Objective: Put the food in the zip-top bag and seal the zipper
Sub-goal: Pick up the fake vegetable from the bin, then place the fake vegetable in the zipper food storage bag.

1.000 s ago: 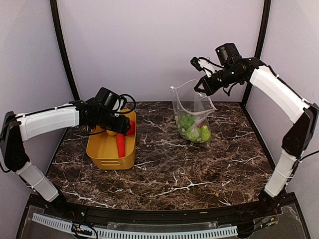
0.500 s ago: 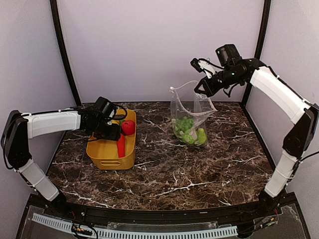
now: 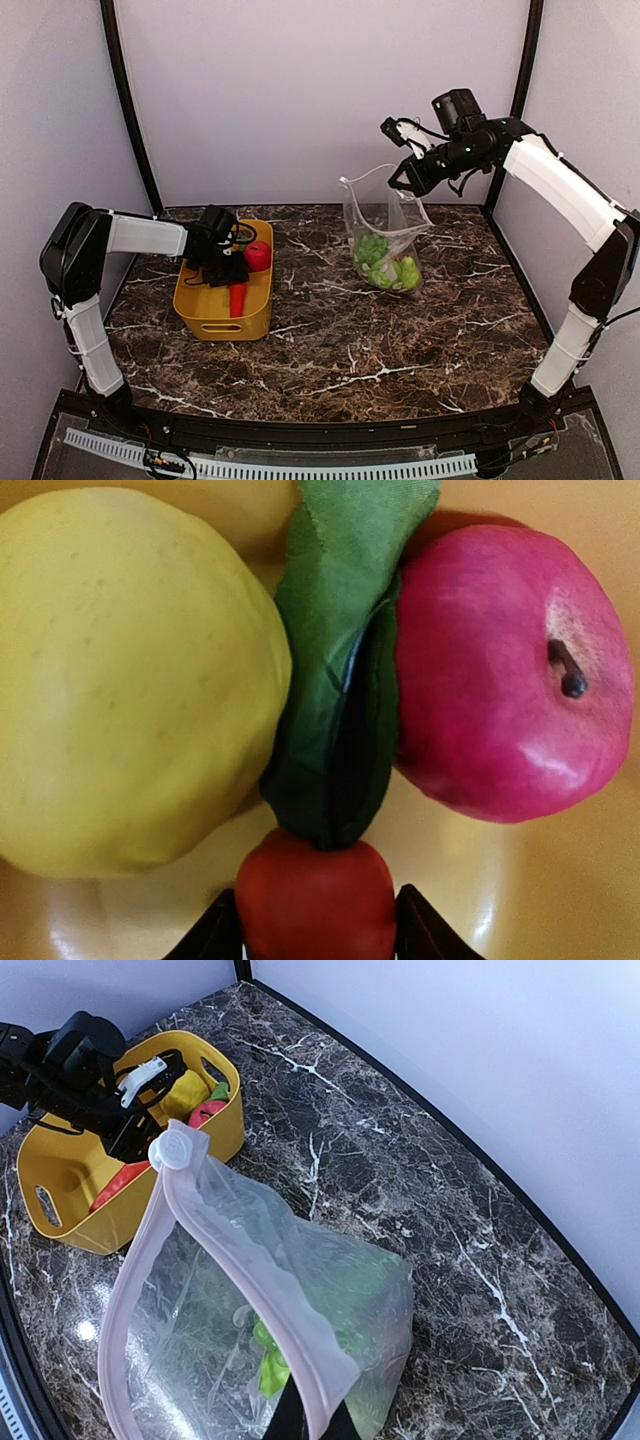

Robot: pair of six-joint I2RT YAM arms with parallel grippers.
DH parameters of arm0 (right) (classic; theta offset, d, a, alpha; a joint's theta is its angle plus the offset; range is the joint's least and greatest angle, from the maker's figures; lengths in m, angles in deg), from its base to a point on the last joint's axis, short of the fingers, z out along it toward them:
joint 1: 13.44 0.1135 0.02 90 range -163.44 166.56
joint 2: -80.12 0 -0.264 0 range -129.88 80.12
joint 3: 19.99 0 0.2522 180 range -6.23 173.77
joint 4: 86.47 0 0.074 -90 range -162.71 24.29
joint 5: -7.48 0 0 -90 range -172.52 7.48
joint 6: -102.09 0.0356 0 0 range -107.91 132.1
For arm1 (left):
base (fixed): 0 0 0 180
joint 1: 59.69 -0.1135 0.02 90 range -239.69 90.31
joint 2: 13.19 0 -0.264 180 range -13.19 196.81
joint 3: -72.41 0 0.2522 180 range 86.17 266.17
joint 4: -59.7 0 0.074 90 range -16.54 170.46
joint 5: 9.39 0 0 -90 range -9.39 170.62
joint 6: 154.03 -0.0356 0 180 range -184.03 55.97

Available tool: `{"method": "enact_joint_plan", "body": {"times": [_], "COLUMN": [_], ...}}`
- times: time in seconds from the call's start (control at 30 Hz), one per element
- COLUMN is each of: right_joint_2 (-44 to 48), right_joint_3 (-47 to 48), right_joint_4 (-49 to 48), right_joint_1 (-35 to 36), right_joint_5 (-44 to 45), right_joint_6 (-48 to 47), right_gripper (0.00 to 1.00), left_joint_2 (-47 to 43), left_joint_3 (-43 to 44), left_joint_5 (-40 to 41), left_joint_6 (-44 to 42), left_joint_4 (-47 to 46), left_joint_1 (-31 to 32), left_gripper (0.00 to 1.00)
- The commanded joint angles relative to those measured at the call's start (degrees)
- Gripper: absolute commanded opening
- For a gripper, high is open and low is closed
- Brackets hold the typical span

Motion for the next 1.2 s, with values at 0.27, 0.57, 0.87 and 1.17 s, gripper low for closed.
{"method": "enact_joint_plan", "body": {"times": [0.27, 0.57, 0.87, 1.17], "right_joint_2": [3.38, 1.24, -2.30, -2.91], "right_joint_3": [-2.53, -0.59, 3.09, 2.66], "right_joint_4": [-2.42, -1.26, 0.12, 0.17], "right_joint_1": [1.11, 2.33, 2.84, 2.95], "right_joint_5": [-0.78, -1.71, -3.25, -2.81], "right_joint_6": [-1.11, -1.12, 0.13, 0.64], "right_gripper": [0.00, 0.00, 0.00, 0.00], "left_joint_2": [-6.73, -29.13, -37.30, -27.65], "left_joint_3": [0.78, -5.98, -16.59, -13.91], "left_joint_5": [-0.10, -1.13, -6.29, -7.92], "left_joint_6": [2.07, -4.22, -12.63, -15.88], "left_joint_4": [0.71, -13.39, -51.69, -76.97], "left_joint_1": [0.55, 6.68, 15.25, 24.43], "left_gripper": [0.23, 0.23, 0.21, 0.21]}}
